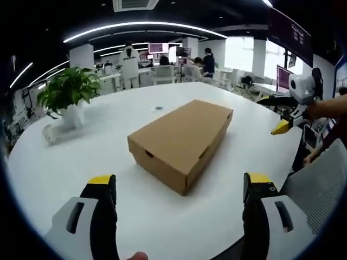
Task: Operate the shoe box by opening the lid, removing the specified soft item, and placing it in the target area until the item is outside and the box remains undamaged.
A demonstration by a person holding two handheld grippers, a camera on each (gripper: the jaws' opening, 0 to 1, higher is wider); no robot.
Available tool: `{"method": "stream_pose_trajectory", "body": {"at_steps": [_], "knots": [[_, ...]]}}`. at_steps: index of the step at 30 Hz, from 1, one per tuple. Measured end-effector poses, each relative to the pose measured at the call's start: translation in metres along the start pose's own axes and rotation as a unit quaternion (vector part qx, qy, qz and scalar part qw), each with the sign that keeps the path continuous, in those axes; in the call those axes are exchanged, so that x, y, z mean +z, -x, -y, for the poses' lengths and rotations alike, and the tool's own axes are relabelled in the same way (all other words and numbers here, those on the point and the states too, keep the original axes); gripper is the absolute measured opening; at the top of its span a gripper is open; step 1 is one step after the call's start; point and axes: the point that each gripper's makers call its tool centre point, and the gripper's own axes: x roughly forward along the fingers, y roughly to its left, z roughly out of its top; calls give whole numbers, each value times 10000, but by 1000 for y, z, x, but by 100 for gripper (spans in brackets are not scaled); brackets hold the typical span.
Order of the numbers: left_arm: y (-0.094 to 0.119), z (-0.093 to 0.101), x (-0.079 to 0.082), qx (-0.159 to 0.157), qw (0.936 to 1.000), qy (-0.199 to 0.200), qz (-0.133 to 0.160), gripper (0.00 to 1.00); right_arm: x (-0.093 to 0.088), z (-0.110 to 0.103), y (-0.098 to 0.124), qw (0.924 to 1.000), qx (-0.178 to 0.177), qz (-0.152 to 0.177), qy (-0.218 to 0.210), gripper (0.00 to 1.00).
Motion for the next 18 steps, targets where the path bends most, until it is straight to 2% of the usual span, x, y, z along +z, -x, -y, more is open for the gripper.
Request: {"method": "stream_pose_trajectory", "body": {"at_steps": [5, 10, 18], "knots": [[-8, 8, -2, 5, 9999, -128, -46, 96, 4, 8, -9, 9999, 122, -10, 106, 94], [-15, 8, -4, 43, 9998, -153, -71, 94, 4, 15, -21, 9994, 243, -95, 225, 93], [-30, 8, -6, 143, 9998, -46, -121, 90, 0, 27, -40, 9981, 449, -243, 337, 89]]}}
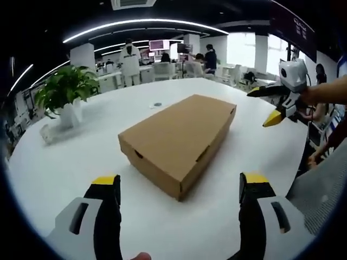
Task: Operate the shoe box by opening the lid, removing the specified soft item, and placing it in the target area until the item is outside and the box remains undamaged.
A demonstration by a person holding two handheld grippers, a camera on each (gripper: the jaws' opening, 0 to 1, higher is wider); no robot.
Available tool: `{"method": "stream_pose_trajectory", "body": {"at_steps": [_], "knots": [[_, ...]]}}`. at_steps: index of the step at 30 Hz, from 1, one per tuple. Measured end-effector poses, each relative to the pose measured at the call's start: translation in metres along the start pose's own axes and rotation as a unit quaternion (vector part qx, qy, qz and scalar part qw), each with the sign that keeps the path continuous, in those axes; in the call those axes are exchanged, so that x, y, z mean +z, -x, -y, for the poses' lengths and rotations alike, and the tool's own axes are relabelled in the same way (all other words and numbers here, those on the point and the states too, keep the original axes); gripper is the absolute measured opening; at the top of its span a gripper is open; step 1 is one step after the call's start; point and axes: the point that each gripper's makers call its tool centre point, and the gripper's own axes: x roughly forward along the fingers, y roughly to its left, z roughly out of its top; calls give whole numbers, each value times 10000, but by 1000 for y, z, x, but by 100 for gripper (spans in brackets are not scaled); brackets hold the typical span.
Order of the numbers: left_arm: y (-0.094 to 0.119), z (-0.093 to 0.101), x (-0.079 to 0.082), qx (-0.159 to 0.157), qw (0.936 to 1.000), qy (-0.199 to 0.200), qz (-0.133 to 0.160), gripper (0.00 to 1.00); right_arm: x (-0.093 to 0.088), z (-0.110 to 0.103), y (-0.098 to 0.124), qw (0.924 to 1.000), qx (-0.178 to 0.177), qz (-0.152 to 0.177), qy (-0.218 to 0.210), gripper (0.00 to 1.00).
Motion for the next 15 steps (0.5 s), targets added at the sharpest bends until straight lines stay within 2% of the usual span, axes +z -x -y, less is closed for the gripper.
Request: {"method": "stream_pose_trajectory", "body": {"at_steps": [7, 15], "knots": [[-12, 2, 4, 14, 9994, 337, 17, 86, 2, 8, -13, 9999, 131, -30, -32, 86], [-25, 0, 10, 93, 9990, 433, 40, 84, 1, 22, -25, 9997, 212, -111, -99, 83]]}}
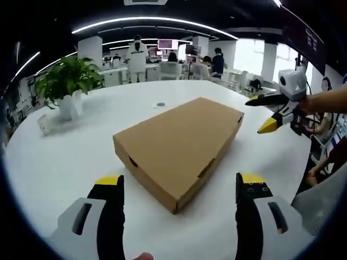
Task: Operate the shoe box by opening the lid, removing the specified soft item, and placing it in the target area until the item is outside and the box remains undamaged.
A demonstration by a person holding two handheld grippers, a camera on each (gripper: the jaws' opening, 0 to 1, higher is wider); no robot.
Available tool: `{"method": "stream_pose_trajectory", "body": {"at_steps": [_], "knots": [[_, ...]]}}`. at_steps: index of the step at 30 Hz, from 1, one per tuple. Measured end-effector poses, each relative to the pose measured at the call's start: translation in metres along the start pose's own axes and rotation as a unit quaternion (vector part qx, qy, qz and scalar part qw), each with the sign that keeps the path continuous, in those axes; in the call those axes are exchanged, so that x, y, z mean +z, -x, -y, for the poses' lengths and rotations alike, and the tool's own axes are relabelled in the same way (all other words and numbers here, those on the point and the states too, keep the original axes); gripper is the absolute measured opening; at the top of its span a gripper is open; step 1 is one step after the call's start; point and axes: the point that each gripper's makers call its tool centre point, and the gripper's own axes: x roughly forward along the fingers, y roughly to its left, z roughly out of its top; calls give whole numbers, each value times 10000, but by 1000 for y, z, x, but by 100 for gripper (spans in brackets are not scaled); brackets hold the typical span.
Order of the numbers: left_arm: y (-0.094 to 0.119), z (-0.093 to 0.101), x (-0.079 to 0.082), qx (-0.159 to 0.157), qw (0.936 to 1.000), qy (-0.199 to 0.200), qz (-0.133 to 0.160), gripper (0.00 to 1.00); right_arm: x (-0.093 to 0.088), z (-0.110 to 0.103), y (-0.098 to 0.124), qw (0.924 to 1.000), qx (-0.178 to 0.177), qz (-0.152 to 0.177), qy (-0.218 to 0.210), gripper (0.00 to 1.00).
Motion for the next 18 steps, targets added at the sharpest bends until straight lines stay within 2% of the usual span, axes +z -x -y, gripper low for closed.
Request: {"method": "stream_pose_trajectory", "body": {"at_steps": [7, 18], "knots": [[-9, 5, -3, -8, 10000, 9, -54, 81, 0, 2, -10, 9998, 154, -102, 81, 78], [-24, 2, -10, 227, 9996, -59, -157, 75, 1, -1, -32, 9982, 386, -351, 293, 72]]}}
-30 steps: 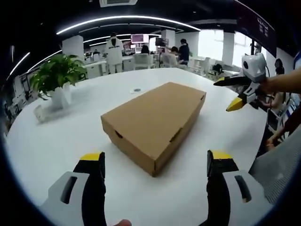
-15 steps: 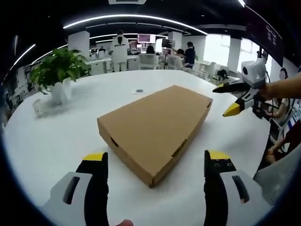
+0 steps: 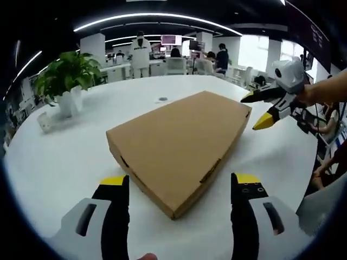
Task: Operate the shoe box by opening the lid, removing the specified soft item, and placing it in the target area until the item is outside and the box remains undamaged.
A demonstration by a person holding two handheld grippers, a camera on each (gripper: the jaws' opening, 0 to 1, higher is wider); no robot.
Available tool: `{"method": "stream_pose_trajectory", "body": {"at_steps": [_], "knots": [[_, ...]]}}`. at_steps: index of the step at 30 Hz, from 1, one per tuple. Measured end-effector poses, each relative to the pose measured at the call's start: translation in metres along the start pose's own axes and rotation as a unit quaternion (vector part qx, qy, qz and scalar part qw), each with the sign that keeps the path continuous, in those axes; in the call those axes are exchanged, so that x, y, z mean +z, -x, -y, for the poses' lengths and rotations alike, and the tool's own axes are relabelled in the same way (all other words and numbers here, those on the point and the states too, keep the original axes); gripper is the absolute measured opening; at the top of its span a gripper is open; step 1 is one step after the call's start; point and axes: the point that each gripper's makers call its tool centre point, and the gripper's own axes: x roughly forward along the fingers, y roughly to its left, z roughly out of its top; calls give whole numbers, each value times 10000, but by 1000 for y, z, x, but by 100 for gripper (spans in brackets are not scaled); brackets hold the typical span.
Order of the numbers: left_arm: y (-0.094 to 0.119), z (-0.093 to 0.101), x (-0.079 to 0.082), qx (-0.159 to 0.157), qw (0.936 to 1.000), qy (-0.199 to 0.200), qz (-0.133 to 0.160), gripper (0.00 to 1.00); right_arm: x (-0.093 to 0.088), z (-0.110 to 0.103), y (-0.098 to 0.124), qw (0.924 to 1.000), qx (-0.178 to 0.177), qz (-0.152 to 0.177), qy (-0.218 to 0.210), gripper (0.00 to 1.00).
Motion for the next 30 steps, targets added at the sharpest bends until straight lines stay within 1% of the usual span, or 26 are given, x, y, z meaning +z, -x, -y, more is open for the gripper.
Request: {"method": "stream_pose_trajectory", "body": {"at_steps": [4, 5, 9, 12, 15, 17, 18, 23, 30], "knots": [[-4, -2, -4, 72, 9999, 51, -71, 73, 2, 1, -6, 10000, 54, -29, -56, 71], [-5, -3, -5, 87, 9998, 137, -80, 73, 2, 1, -6, 10000, 67, -28, -62, 70], [-7, -5, -5, 156, 9997, 159, -84, 71, 5, 0, -9, 10000, 70, 6, -65, 64], [-9, -7, -6, 173, 9995, 228, -99, 70, 4, -1, -11, 9999, 115, -9, -75, 64], [-9, -9, -6, 193, 9994, 277, -97, 68, 2, -1, -13, 9997, 188, -40, -175, 63], [-10, -10, -6, 180, 9994, 273, -102, 68, 0, -2, -14, 9996, 215, -57, -173, 63], [-10, -10, -5, 174, 9994, 268, -106, 68, 0, -3, -16, 9996, 244, -103, -91, 63], [-11, -9, -5, 156, 9994, 259, -189, 68, -1, -4, -18, 9995, 233, -208, -108, 63], [-11, -10, -5, 118, 9995, 247, -173, 66, -1, -4, -17, 9993, 183, -268, -158, 62]]}}
